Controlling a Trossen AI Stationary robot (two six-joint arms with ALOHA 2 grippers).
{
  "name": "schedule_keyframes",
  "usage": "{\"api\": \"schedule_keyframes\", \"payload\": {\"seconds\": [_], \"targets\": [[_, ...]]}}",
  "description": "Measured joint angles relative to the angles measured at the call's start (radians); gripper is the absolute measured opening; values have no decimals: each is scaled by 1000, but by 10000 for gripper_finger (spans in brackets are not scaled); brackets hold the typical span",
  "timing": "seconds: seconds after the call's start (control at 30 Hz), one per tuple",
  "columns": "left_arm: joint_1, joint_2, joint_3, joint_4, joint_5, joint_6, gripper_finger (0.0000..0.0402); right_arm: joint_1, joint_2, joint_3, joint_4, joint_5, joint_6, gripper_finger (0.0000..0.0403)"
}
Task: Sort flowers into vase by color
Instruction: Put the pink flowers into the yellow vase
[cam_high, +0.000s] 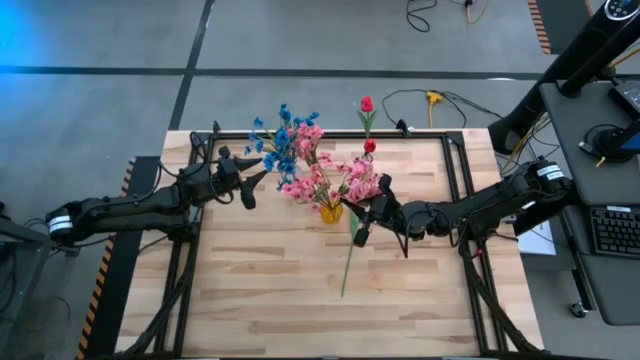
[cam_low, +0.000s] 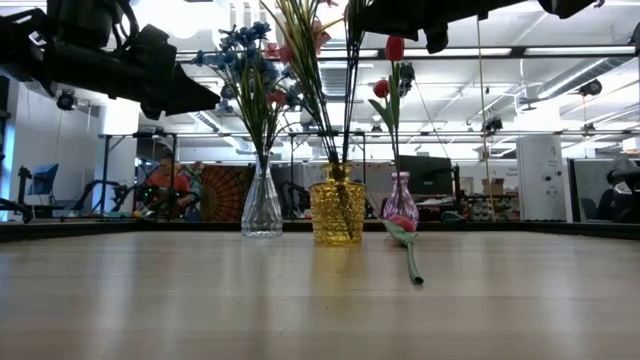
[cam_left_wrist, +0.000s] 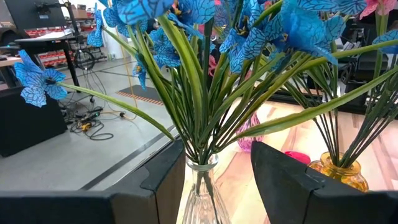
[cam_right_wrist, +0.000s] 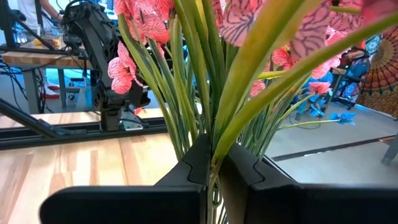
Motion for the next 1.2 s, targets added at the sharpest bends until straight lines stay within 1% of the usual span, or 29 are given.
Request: {"api": "schedule_keyframes", "payload": {"seconds": [0.47, 0.87, 1.2], "targets": [[0, 0, 0, 0, 0, 0, 167, 0, 0, 0, 0, 17, 0, 18], [0, 0, 0, 0, 0, 0, 167, 0, 0, 0, -5, 35, 0, 94], [0, 0, 0, 0, 0, 0, 167, 0, 0, 0, -7, 35, 6, 140]]}}
